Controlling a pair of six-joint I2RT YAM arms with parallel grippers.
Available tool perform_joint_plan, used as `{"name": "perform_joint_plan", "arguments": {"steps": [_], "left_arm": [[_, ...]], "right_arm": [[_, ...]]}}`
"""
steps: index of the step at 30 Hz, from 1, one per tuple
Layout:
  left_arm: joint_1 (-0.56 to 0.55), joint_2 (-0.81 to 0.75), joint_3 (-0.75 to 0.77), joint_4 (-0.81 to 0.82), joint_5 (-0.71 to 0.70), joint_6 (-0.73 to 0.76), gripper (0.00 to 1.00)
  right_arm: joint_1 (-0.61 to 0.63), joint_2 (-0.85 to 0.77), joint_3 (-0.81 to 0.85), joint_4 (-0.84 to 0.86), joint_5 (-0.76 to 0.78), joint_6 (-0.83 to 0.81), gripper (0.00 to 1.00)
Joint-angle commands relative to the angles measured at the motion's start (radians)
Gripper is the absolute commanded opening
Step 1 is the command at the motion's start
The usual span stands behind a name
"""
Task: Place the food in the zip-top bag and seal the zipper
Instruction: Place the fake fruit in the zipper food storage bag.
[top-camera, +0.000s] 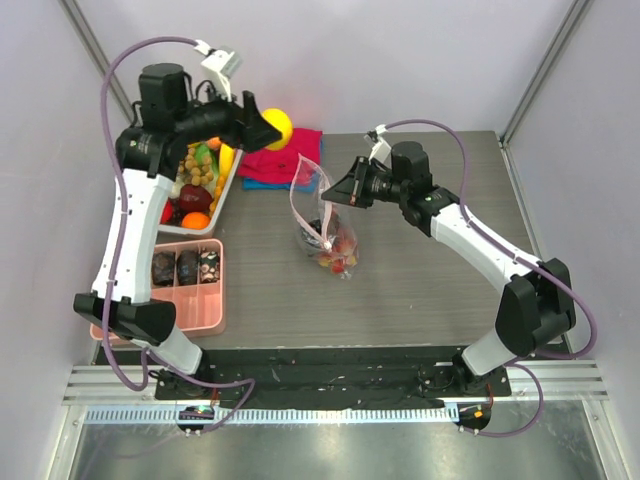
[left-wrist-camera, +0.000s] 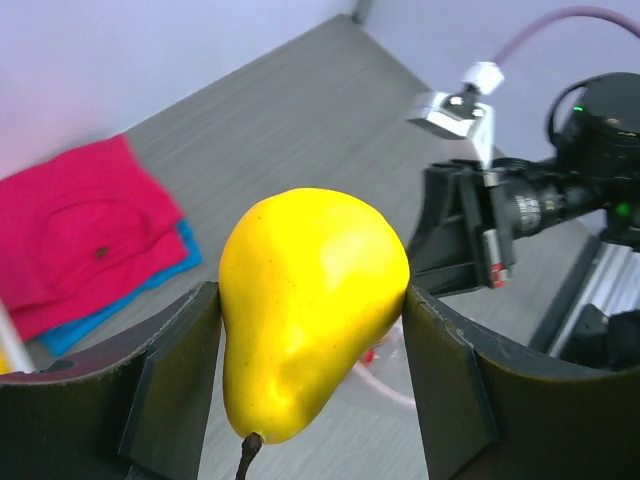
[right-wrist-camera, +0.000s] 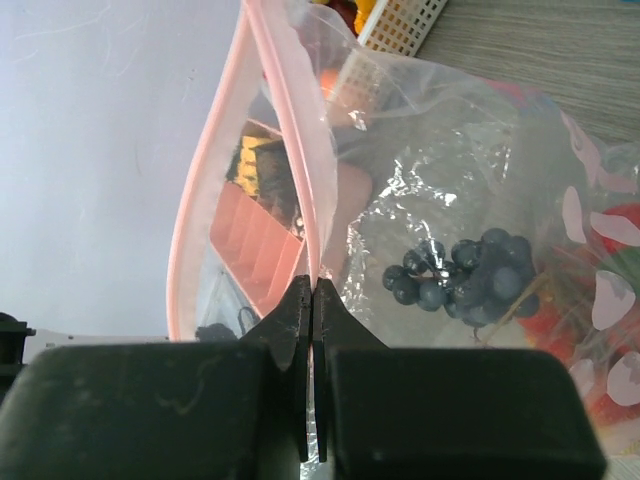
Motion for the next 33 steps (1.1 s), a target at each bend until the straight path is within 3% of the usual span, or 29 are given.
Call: {"name": "perform_joint_plan", "arguments": {"steps": [1,6,10,16,19,20,22,24,29,33], "left_arm": [[-0.122,-0.009,-0.027,0.049,-0.006,-0.052,0.51],[-0.241,0.007,-0.057,-0.027,-0.084,0.014,0.51],[-0.313,0.001,-0.171,-0.070,-0.186,0.063,0.51],[-0.322,0.013,-0.189,-0.147,-0.305,0.106,0.52],[-0.321,0.037,-0.155,-0.193,-0.372,0.118,0.63],[-0.321,0.054,-0.141,-0.210,-0.379,0.124,0.74],[-0.321,0.067,-0.094,-0.244,-0.377,0.133,0.83],[-0.321,0.064,-0.060,-0.250,-0.360,0.141,0.99],[-0.296,0.056,0.060,-0.311,-0.340,0.138,1.00],[-0.149,0.005,0.072,-0.314,-0.262,0.099,1.00]], "right_arm": [[0.012,-0.068,0.054,0.033,-0.013,-0.012,0.01],[0.013,-0.082,0.048,0.033,-0.007,-0.001,0.01],[0.012,-0.096,0.048,0.034,-0.001,-0.004,0.01],[0.012,-0.114,0.048,-0.019,0.022,-0.030,0.01],[0.013,-0.114,0.045,-0.023,0.024,-0.035,0.01],[0.012,-0.113,0.046,-0.023,0.024,-0.035,0.01],[0.012,-0.112,0.045,-0.026,0.024,-0.038,0.01],[0.012,-0.108,0.043,-0.026,0.027,-0.040,0.01],[0.012,-0.103,0.043,-0.029,0.027,-0.046,0.01],[0.013,-0.103,0.046,-0.038,0.025,-0.053,0.01]]}}
